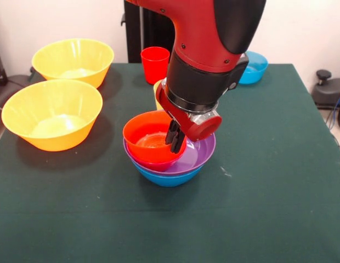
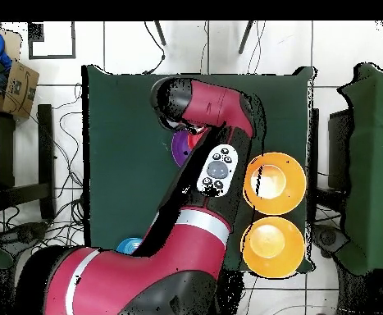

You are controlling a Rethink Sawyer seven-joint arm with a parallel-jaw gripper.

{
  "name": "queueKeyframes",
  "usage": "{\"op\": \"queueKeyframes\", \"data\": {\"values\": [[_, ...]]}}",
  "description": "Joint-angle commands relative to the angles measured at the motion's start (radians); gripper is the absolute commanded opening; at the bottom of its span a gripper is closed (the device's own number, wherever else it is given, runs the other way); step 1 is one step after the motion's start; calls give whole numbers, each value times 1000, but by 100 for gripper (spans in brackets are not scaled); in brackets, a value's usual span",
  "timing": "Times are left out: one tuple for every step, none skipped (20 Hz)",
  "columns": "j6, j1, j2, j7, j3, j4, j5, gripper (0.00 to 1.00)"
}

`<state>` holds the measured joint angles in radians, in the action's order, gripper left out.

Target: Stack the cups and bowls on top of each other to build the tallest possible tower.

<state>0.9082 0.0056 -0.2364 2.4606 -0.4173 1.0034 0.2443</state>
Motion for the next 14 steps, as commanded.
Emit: {"op": "queueKeyframes", "data": {"values": [[-12,6,-9,128,97,85,21,0],[-8,4,-8,124,100,83,23,0],[-4,3,-6,121,100,80,23,0],[2,3,-7,120,99,77,22,0],[10,3,-7,119,96,73,20,0],[14,2,-7,115,94,72,18,0],[19,-1,-5,110,92,69,14,0],[18,-4,-4,102,93,69,12,0],[20,-7,0,97,94,68,10,0],[19,-11,0,92,101,75,12,0],[21,-13,3,89,108,78,16,0],[22,-14,4,86,110,80,15,0],[24,-17,4,81,115,83,18,0],[24,-20,9,79,119,78,20,0]]}}
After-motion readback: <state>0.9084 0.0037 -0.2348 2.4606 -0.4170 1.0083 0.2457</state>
